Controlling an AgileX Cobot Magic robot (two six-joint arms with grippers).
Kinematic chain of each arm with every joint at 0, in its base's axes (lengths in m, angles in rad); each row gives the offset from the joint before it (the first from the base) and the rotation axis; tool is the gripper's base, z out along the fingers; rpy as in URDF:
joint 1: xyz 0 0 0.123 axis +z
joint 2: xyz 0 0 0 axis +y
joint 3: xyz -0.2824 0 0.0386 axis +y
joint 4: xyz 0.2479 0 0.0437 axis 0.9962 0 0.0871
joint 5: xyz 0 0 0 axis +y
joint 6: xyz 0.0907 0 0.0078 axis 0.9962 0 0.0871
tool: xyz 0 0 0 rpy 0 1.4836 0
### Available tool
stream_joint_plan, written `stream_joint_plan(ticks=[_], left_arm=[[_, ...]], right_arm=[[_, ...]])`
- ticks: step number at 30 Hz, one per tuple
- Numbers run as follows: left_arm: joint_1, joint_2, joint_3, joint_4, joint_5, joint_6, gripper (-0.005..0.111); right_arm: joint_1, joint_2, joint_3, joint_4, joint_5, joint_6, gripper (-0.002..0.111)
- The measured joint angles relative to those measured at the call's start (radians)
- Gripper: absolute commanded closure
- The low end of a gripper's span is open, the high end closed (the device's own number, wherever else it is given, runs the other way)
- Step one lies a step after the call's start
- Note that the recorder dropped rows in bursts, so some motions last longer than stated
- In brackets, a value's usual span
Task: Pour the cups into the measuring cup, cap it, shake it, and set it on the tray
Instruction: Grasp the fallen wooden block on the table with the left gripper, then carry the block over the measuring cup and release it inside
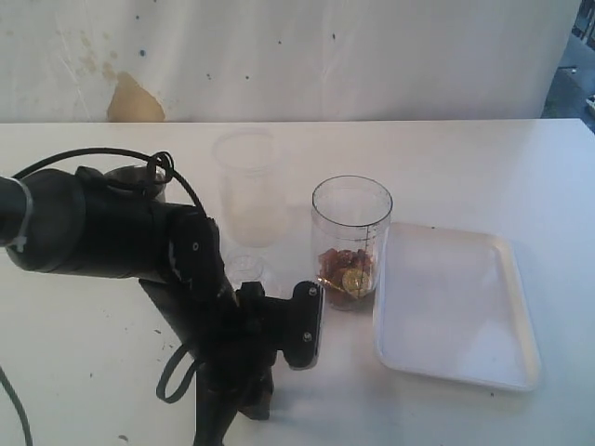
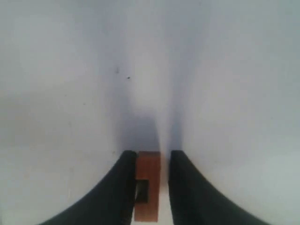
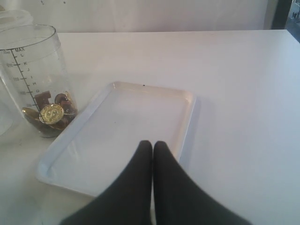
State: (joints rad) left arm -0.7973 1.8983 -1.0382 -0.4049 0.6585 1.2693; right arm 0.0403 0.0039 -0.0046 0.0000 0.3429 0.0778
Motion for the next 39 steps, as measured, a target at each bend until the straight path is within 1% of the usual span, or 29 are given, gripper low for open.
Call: stream_joint_plan(ticks=[2, 9, 14, 19, 22, 24, 26, 30, 32, 35, 38, 39], left_arm=[[0.000, 0.006, -0.016, 0.008, 0.023, -0.006, 0.107], [0.000, -0.006, -0.113, 0.065, 0.170, -0.095, 0.107], [0.000, -0.102, -0.177, 0.084, 0.272, -0.138, 0.107], [0.000, -0.245, -0.212, 0.082, 0.264, -0.149, 0.107], [0.000, -0.306, -0.234, 0.038, 0.174, -0.151, 0.107], [0.000, -0.326, -0.237, -0.033, 0.081, -0.131, 0.107], [0.000, -0.329, -0.240, -0.138, -0.017, -0.074, 0.107], [0.000, -0.279, -0.244, -0.434, -0.226, 0.125, 0.107], [0.000, -0.231, -0.244, -0.584, -0.309, 0.238, 0.107], [0.000, -0.155, -0.244, -0.783, -0.385, 0.406, 0.107], [0.000, -0.092, -0.244, -0.927, -0.427, 0.543, 0.107], [0.000, -0.076, -0.244, -0.953, -0.438, 0.570, 0.107]], right_arm=[[0.000, 0.000, 0.000, 0.000, 0.000, 0.000, 0.108], [0.000, 0.000, 0.000, 0.000, 0.000, 0.000, 0.108], [0.000, 0.000, 0.000, 0.000, 0.000, 0.000, 0.108], [0.000, 0.000, 0.000, 0.000, 0.000, 0.000, 0.108], [0.000, 0.000, 0.000, 0.000, 0.000, 0.000, 0.108], [0.000, 0.000, 0.000, 0.000, 0.000, 0.000, 0.108], [0.000, 0.000, 0.000, 0.000, 0.000, 0.000, 0.108], [0.000, 0.000, 0.000, 0.000, 0.000, 0.000, 0.108], [0.000, 0.000, 0.000, 0.000, 0.000, 0.000, 0.108], [0.000, 0.000, 0.000, 0.000, 0.000, 0.000, 0.108], [0.000, 0.000, 0.000, 0.000, 0.000, 0.000, 0.108], [0.000, 0.000, 0.000, 0.000, 0.000, 0.000, 0.108]])
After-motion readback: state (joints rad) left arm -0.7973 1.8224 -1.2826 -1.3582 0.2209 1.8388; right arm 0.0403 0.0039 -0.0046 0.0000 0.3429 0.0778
